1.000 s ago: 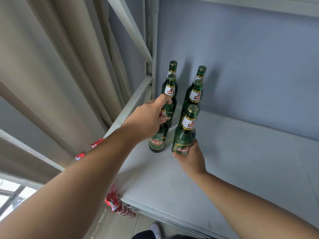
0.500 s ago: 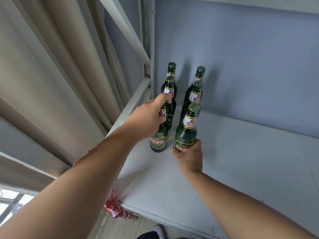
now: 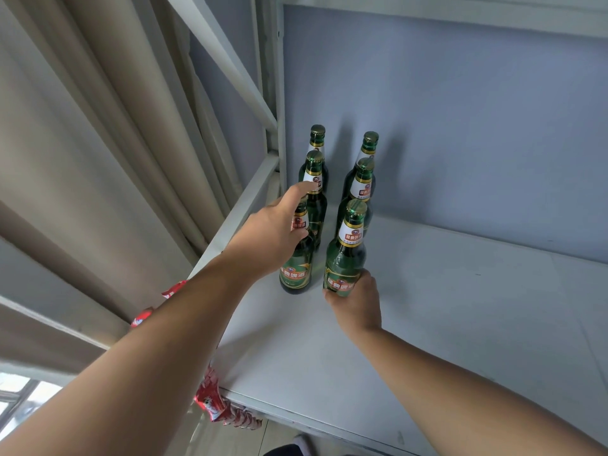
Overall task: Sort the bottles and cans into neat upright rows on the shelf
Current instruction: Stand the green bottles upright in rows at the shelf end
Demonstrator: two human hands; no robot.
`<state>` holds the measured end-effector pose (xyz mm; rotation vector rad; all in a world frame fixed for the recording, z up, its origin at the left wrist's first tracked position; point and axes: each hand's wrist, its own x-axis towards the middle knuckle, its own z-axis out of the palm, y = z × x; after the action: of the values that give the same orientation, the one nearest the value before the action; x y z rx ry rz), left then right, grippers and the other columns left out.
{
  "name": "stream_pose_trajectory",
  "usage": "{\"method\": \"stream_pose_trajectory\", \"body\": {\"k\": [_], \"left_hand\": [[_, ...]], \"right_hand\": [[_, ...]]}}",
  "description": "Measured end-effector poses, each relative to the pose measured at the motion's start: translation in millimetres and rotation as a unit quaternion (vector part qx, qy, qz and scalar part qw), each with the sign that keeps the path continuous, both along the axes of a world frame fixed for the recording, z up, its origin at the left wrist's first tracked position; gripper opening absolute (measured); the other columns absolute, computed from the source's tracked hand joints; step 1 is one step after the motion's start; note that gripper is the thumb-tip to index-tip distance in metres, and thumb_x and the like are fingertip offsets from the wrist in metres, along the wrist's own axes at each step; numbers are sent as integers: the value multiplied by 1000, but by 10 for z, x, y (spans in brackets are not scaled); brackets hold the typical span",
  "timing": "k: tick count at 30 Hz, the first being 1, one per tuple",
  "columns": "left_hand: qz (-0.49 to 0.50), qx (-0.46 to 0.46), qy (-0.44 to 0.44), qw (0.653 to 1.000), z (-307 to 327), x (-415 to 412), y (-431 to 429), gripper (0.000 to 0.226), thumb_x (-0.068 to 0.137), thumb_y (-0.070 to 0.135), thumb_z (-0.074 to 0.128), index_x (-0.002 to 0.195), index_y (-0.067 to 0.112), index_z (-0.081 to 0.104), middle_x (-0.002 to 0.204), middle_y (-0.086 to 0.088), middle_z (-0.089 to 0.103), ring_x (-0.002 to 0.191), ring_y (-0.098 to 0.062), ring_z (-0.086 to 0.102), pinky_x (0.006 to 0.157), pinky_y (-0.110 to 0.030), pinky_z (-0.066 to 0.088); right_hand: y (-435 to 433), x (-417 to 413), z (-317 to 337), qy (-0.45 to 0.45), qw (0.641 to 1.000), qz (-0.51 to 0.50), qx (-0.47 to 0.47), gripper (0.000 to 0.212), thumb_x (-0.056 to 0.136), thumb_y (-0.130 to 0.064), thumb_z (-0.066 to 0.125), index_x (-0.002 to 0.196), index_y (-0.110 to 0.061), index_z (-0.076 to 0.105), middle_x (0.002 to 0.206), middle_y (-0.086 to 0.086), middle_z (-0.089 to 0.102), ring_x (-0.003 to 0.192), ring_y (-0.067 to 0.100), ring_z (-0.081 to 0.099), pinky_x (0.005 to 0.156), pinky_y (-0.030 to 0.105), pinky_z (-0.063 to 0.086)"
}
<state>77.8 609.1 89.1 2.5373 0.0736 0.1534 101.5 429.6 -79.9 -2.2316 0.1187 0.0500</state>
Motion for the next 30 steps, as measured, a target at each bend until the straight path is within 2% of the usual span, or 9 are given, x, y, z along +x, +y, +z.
{"method": "stream_pose_trajectory", "body": {"k": [3, 5, 8, 11, 15, 21, 26, 28, 30], "left_hand": [[29, -33, -17, 999, -74, -36, 4, 76, 96, 23, 66, 145, 50, 14, 103, 1, 69, 83, -24, 68, 78, -43, 57], [50, -45, -26, 997, -128, -44, -7, 75, 95, 24, 67, 145, 47, 17, 108, 1, 70, 91, -25, 69, 81, -43, 57], [71, -34, -18, 997, -200, -40, -15, 59, 96, 27, 67, 144, 31, 32, 119, 0, 67, 103, -24, 66, 79, -34, 49], [79, -6, 4, 997, -284, -58, 3, 41, 97, 30, 64, 132, 19, 47, 120, -2, 65, 98, -19, 58, 78, -31, 41], [85, -14, 24, 996, -394, -116, 19, 44, 98, 34, 63, 138, 21, 50, 127, 0, 63, 108, -19, 60, 86, -30, 45], [93, -21, 40, 995, -530, -188, 31, 51, 98, 37, 63, 144, 23, 46, 136, -2, 60, 118, -22, 61, 96, -38, 51], [137, -12, 112, 984, -737, -324, -31, 61, 97, 45, 60, 147, 18, 40, 142, -5, 57, 124, -26, 60, 100, -48, 52], [156, -5, 150, 976, -838, -412, -118, 64, 97, 47, 59, 149, 18, 37, 143, -5, 57, 126, -26, 58, 101, -46, 51], [165, -3, 175, 971, -945, -501, -251, 62, 97, 46, 59, 148, 15, 41, 142, -5, 58, 127, -25, 57, 102, -41, 49]], "right_hand": [[3, 20, 4, 19, 1000, -1, 4, 68, 57, -47, 85, 113, -19, 57, 106, 1, 64, 96, 25, 66, 79, 45, 59], [6, 29, 11, 29, 1000, -3, 6, 69, 55, -48, 84, 111, -19, 57, 105, 1, 65, 95, 24, 66, 79, 44, 59], [13, 17, 90, 29, 1000, -4, 7, 67, 59, -40, 88, 112, -16, 57, 107, 3, 63, 97, 26, 65, 81, 45, 59], [12, 11, 138, 41, 999, 3, 9, 69, 62, -35, 90, 117, -13, 56, 111, 5, 59, 100, 26, 62, 85, 44, 57], [-37, 23, 111, 49, 999, 23, 4, 71, 56, -50, 84, 115, -20, 60, 107, 1, 66, 97, 22, 67, 80, 41, 60], [-181, -4, 148, 46, 996, 76, -6, 60, 64, -55, 78, 115, -26, 62, 106, -7, 70, 95, 16, 68, 77, 35, 59], [-401, -76, 188, 68, 990, 112, -46, 59, 82, -42, 75, 130, -17, 53, 129, 3, 59, 119, 23, 58, 90, 32, 49], [-562, -121, 187, 82, 987, 124, -66, 71, 87, -44, 70, 146, -15, 42, 147, 4, 50, 135, 22, 47, 102, 31, 41], [-758, -182, 211, 93, 986, 126, -63, 74, 90, -44, 67, 152, -16, 36, 154, 2, 43, 141, 20, 42, 107, 30, 38]]}}
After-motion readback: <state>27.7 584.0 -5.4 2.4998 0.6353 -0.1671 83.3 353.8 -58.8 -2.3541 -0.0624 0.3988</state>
